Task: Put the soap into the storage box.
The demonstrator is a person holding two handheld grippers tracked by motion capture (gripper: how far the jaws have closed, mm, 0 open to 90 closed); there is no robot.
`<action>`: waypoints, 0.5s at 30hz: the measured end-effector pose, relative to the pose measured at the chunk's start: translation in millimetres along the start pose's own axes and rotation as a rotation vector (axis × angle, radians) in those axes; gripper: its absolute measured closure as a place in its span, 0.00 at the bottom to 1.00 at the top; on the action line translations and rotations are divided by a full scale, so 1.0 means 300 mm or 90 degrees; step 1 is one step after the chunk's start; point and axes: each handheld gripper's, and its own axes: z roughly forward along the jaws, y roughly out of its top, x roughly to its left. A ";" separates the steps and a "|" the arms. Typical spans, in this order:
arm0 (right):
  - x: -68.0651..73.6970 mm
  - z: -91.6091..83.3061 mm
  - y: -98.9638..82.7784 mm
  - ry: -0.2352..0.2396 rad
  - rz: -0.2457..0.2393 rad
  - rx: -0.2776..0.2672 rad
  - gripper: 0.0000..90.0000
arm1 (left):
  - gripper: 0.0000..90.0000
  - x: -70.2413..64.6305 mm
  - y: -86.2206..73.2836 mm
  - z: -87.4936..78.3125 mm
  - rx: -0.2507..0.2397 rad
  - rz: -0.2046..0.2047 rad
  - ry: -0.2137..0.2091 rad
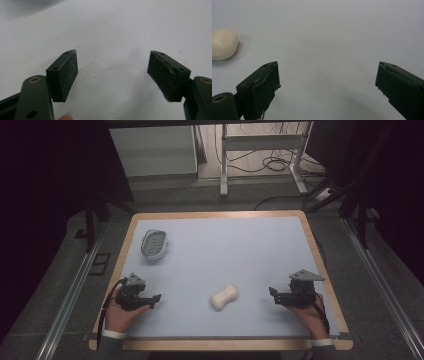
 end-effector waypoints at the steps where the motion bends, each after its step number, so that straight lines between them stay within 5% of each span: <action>1: -0.003 0.000 -0.001 0.002 0.003 -0.002 0.06 | 0.27 0.003 0.001 -0.003 -0.002 -0.003 0.001; 15: -0.019 -0.014 0.005 0.008 0.030 -0.017 0.06 | 0.28 -0.004 -0.002 -0.034 -0.010 -0.002 0.006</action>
